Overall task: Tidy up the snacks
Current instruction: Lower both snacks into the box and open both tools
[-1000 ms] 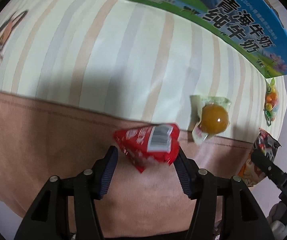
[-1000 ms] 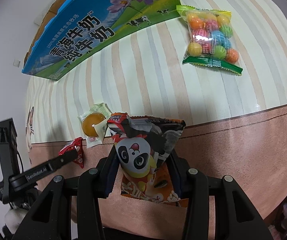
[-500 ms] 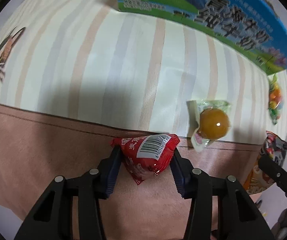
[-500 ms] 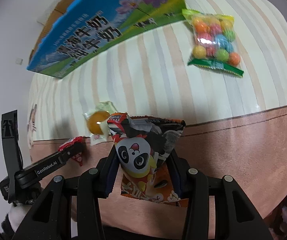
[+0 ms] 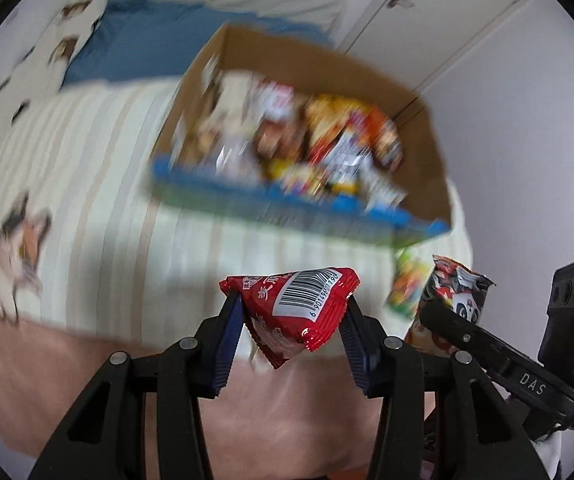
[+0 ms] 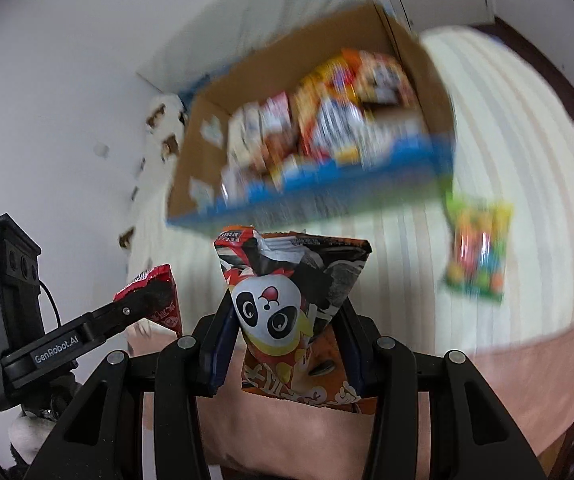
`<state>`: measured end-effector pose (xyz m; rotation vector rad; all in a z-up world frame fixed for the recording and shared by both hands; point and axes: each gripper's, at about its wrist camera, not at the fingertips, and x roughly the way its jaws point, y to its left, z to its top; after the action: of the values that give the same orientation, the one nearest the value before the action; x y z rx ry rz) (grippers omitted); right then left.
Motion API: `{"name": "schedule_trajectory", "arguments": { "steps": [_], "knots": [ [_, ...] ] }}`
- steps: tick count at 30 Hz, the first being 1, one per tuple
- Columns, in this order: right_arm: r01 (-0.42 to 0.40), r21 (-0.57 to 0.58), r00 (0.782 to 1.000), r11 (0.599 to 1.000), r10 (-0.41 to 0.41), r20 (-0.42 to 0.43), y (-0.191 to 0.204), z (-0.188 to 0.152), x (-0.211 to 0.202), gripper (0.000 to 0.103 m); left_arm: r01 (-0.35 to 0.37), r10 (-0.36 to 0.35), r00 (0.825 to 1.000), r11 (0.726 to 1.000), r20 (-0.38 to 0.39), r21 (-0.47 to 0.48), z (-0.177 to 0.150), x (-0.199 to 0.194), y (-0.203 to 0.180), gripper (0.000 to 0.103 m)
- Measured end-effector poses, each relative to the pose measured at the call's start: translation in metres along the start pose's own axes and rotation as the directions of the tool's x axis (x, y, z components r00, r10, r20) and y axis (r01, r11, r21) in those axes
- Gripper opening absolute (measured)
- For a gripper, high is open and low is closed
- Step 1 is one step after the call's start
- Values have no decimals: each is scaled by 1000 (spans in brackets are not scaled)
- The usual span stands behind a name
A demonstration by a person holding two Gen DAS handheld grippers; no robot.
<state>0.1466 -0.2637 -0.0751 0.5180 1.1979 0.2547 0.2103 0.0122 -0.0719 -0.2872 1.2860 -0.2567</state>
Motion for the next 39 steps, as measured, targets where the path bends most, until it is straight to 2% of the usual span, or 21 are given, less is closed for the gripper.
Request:
{"name": "schedule_trajectory", "arguments": {
  "steps": [5, 10, 14, 20, 29, 31, 32, 33, 34, 35, 36, 39],
  "knots": [
    [54, -51, 997, 997, -50, 66, 13, 66, -12, 48, -2, 0, 999, 998, 35, 63, 57, -11, -14, 44],
    [135, -61, 989, 989, -130, 74, 7, 132, 4, 48, -28, 27, 999, 996, 21, 88, 116, 14, -22, 44],
    [192, -58, 981, 980, -189, 41, -6, 171, 31, 48, -48, 51, 998, 996, -39, 79, 156, 50, -15, 44],
    [222, -39, 974, 974, -223, -24, -26, 202, 72, 48, -77, 83, 987, 996, -135, 52, 194, 107, 1, 44],
    [216, -4, 971, 976, -215, -105, -44, 207, 111, 49, -98, 106, 966, 994, -236, 45, 228, 171, 10, 46],
    [224, 28, 969, 974, -219, -118, -49, 209, 117, 62, -98, 107, 956, 994, -272, 47, 230, 184, 12, 46],
    [219, 31, 970, 975, -214, -119, -49, 210, 119, 63, -103, 112, 953, 994, -282, 49, 231, 188, 13, 49],
    [225, 32, 968, 974, -220, -118, -47, 210, 120, 70, -108, 117, 953, 993, -281, 49, 232, 190, 15, 60],
    [238, 22, 966, 971, -234, -115, -45, 210, 120, 87, -109, 119, 953, 993, -277, 50, 233, 190, 16, 69],
    [261, 8, 960, 965, -258, -111, -42, 211, 120, 97, -113, 124, 954, 992, -274, 53, 233, 191, 16, 88],
    [264, 7, 959, 965, -261, -108, -41, 211, 120, 100, -117, 127, 955, 992, -268, 55, 233, 190, 16, 91],
    [269, 12, 956, 963, -266, -121, -41, 213, 122, 100, -120, 132, 957, 991, -257, 63, 233, 185, 15, 92]
  ]
}}
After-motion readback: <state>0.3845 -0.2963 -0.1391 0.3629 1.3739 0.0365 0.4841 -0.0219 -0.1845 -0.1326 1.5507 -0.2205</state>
